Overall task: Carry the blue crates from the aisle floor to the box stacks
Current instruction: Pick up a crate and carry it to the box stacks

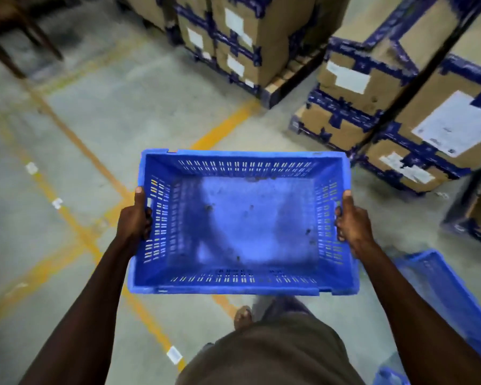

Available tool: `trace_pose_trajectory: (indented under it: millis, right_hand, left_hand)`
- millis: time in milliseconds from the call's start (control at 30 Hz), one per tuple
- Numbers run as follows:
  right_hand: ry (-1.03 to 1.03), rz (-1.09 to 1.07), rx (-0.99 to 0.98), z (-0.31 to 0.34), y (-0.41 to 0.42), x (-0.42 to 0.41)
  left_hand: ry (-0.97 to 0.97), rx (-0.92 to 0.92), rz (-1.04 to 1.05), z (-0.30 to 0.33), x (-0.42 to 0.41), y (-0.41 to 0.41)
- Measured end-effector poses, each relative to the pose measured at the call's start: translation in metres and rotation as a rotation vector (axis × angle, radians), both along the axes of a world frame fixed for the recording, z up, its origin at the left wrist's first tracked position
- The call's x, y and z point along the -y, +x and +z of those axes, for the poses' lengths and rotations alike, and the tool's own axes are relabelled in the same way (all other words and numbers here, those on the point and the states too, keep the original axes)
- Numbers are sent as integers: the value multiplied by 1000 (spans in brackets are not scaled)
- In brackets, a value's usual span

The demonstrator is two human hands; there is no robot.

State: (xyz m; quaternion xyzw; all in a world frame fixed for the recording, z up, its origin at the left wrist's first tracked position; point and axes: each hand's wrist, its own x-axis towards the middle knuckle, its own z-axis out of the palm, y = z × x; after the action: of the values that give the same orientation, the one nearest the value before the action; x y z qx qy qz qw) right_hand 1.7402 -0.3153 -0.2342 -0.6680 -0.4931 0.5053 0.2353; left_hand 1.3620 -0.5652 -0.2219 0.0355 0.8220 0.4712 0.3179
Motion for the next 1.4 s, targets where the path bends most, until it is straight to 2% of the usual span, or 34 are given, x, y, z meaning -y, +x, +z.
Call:
trace_pose_trajectory:
  millis: [367, 567, 800, 933, 1067, 1267, 1400]
  right_hand:
    - [-48, 230, -36, -15, -305, -71]
    - [-64, 352, -54, 7, -474, -102]
    - [-18, 406, -49, 12, -662, -130]
    - [0, 374, -38, 2, -772, -141]
    - [22, 276, -7, 7, -868, -148]
    - [32, 91, -21, 19, -959, -167]
    - [22, -86, -19, 7, -1007, -189]
  left_hand:
    - [-32, -35, 202, 11, 8, -242]
    - [-58, -71, 282, 34, 7, -380]
    - [-33, -64, 336, 15, -9, -550]
    - [-34, -87, 297, -8, -26, -668]
    - [-32, -73, 207, -4, -58, -790]
    - [-12, -98, 59, 15, -142, -947]
    - [-22, -117, -85, 11, -230, -1033]
